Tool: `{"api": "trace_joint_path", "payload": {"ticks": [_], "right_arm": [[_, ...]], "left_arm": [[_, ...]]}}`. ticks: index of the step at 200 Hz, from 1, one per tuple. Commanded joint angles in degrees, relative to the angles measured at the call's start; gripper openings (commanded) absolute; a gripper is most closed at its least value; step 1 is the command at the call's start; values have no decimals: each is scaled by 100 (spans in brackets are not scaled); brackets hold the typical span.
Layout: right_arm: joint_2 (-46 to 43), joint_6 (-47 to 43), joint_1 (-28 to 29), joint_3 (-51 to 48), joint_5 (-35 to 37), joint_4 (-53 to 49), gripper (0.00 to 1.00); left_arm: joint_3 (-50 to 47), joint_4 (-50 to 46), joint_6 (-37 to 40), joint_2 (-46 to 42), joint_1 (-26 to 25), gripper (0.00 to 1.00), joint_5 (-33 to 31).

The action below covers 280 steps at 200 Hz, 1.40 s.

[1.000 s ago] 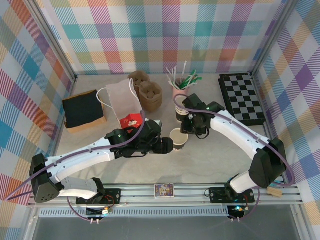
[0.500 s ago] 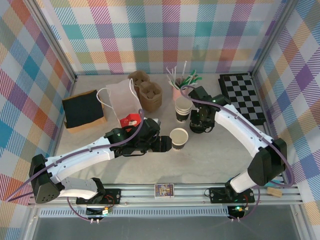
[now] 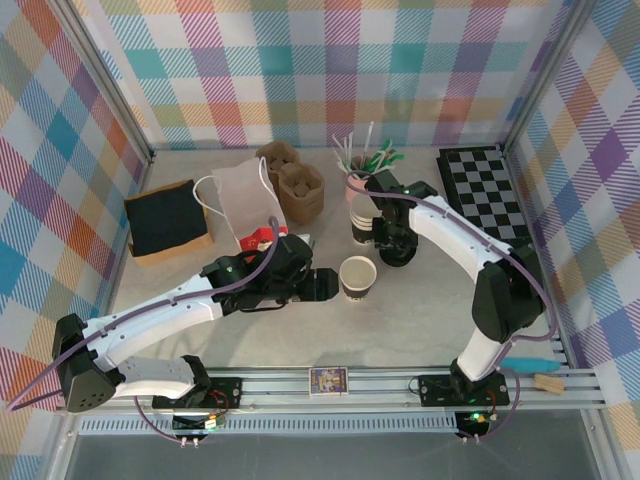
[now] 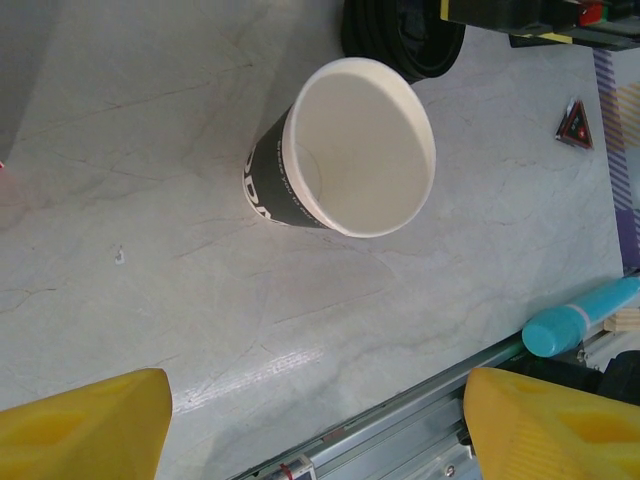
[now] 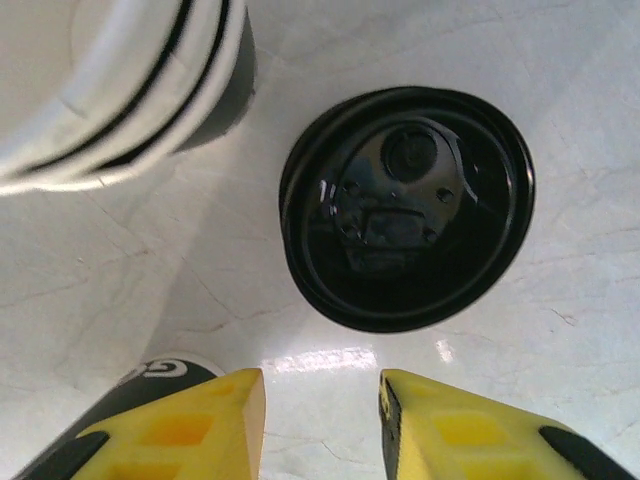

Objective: Pack the takeout coffee

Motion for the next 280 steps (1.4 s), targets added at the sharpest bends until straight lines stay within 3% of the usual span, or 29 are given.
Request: {"api": "trace_joint_path", "payload": {"ticks": [1, 132, 280], "right_arm": [[149, -126, -60, 182, 36, 88, 40], [874, -151, -216, 547, -145, 222, 41], [1257, -58, -210, 614, -93, 256, 34]], "left_arm": [[-86, -91, 88, -107, 89, 77, 88], [-122, -90, 179, -66, 334, 77, 246], [-166, -204, 220, -171, 450, 77, 233]]}}
